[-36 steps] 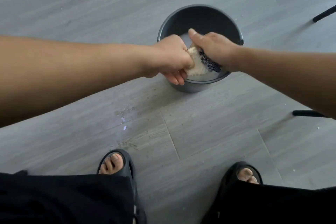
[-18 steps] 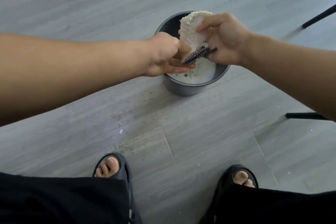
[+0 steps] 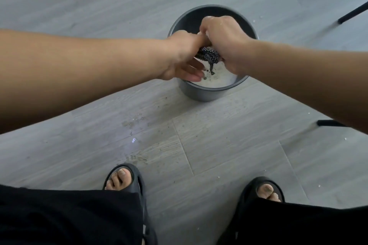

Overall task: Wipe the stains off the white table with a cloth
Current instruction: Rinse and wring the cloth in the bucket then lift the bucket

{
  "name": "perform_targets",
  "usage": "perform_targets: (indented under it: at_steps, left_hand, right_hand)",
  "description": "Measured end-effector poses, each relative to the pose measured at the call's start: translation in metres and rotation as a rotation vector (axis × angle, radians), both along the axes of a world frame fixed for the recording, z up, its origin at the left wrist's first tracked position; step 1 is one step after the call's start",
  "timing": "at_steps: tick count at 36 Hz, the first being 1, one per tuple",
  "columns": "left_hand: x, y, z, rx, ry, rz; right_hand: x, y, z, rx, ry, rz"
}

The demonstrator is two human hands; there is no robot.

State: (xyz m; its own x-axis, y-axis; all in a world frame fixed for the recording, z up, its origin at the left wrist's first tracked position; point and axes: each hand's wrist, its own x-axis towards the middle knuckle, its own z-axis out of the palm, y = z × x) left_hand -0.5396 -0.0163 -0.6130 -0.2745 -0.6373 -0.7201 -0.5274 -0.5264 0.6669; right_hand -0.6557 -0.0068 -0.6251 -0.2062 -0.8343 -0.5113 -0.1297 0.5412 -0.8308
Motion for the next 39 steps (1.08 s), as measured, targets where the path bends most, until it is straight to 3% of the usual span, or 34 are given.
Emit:
perform_targets:
  at_steps: [4,9,14,25,30,33,35,37,39]
  left_hand:
    - [0.004,0.002,0.006,0.079,0.128,-0.138]
    - [0.004,0.009,0.0,0.071,0.127,-0.236]
    - [0.011,0.011,-0.007,0.155,0.148,-0.203]
    - [0.013,0.001,-0.012,0.141,0.104,-0.166]
    - [0.012,-0.001,-0.012,0.115,0.134,-0.117]
    - [0.014,-0.012,-0.01,0.065,0.148,-0.053]
    - [0.018,-0.022,-0.01,-0.041,0.113,-0.031]
    - [0.02,-0.028,-0.012,-0.211,0.031,-0.094]
    - [0.023,-0.031,-0.015,-0.329,-0.02,-0.18]
  right_hand:
    - [-0.002,-0.002,-0.004,0.044,-0.036,0.053]
    - [0.004,0.001,-0.013,0.002,0.118,0.142]
    - [0.007,0.004,-0.019,-0.046,0.279,0.307]
    - [0.009,-0.01,-0.023,-0.065,0.357,0.314]
    - [0.007,-0.013,-0.031,0.041,0.143,0.152]
    - [-0.002,-0.016,-0.028,0.104,-0.175,0.056]
    - [-0.009,-0.015,-0.021,0.163,-0.363,0.152]
    - [-0.01,-0.009,-0.015,0.2,-0.416,0.31]
    - [-0.005,-0.005,-0.016,0.157,-0.48,0.311]
